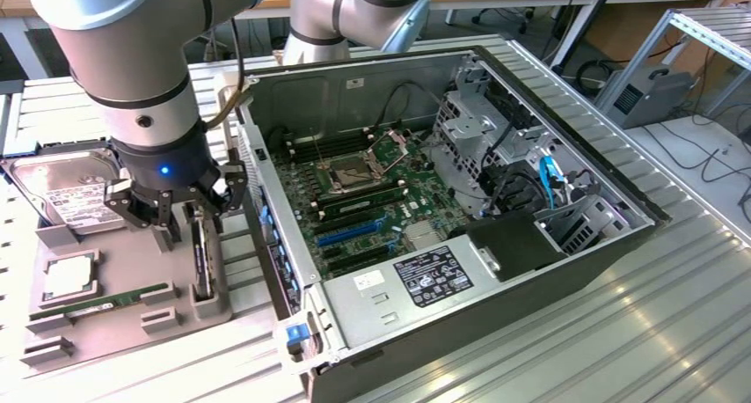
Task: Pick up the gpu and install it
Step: 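Pick up the gpu and move the gpu toward the slot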
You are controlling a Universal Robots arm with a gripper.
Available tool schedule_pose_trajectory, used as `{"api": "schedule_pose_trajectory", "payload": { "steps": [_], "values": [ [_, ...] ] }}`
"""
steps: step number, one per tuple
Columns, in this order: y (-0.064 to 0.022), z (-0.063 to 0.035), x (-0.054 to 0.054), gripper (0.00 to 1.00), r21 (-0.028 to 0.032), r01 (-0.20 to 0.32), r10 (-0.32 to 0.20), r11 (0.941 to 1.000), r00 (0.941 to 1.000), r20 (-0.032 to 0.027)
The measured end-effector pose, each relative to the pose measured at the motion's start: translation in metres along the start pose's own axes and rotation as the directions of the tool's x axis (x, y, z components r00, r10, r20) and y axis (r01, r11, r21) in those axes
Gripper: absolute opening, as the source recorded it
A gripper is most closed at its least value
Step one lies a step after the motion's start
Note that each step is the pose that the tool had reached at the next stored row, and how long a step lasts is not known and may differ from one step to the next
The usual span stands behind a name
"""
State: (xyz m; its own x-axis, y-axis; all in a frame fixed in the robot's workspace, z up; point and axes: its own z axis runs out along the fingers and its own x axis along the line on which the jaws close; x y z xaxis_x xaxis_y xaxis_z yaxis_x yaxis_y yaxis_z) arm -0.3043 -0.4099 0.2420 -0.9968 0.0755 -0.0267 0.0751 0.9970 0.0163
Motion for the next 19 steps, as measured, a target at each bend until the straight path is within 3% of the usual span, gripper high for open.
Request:
{"api": "schedule_pose_trajectory", "payload": {
  "steps": [7,8,10,12,14,19],
  "values": [
    [0.0003,0.0036,0.0002,0.54,0.0001,0.000,0.000,1.0000,1.0000,-0.0001],
    [0.0004,0.0037,0.0003,0.53,-0.0002,0.000,0.000,1.0000,1.0000,-0.0001],
    [0.0005,0.0038,0.0003,0.40,-0.0003,0.000,0.000,1.0000,1.0000,-0.0002],
    [0.0005,0.0038,0.0003,0.40,-0.0002,0.000,0.000,1.0000,1.0000,-0.0003],
    [0.0005,0.0040,0.0003,0.30,-0.0002,0.000,0.000,1.0000,1.0000,-0.0004],
    [0.0006,0.0051,0.0003,0.30,-0.0004,0.000,0.000,1.0000,1.0000,-0.0002]
  ]
}}
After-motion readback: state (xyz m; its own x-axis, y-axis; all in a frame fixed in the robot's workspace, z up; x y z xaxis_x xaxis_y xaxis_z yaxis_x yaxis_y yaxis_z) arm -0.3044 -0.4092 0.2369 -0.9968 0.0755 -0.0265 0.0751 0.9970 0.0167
